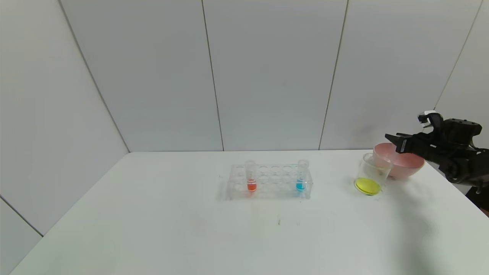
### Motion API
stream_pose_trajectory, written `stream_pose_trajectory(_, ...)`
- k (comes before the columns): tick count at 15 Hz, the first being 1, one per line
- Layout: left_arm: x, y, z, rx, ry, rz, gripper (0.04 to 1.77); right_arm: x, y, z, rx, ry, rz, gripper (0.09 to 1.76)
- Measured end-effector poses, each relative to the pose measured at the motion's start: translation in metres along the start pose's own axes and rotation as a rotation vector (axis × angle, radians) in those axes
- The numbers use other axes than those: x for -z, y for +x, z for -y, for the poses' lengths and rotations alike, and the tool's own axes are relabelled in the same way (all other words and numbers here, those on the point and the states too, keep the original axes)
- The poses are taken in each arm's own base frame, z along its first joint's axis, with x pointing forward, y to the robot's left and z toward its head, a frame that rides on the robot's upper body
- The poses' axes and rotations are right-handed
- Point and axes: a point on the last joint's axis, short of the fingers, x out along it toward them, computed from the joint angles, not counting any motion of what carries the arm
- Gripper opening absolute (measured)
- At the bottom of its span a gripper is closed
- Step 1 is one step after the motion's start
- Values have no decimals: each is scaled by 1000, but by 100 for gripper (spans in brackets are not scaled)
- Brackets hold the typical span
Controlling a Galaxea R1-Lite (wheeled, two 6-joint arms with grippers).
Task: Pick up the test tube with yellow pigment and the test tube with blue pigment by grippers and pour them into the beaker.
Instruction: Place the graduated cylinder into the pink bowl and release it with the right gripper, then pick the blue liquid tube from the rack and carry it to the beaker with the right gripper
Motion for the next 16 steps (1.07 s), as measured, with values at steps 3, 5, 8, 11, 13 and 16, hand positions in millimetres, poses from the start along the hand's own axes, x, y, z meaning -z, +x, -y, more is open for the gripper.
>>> stream_pose_trajectory(3,0,0,0,0,0,0,176,-1,3,-2,31,-5,5,116)
stream_pose_trajectory(5,0,0,0,0,0,0,176,-4,2,-5,55,-12,13,129)
stream_pose_trajectory(8,0,0,0,0,0,0,176,-17,-5,-11,51,-18,26,142)
stream_pose_trajectory(11,0,0,0,0,0,0,176,-38,-19,-24,36,-27,53,151)
stream_pose_trajectory(13,0,0,0,0,0,0,176,-48,-34,-34,28,-21,50,155)
stream_pose_trajectory(16,0,0,0,0,0,0,176,-53,-72,-56,19,2,9,161)
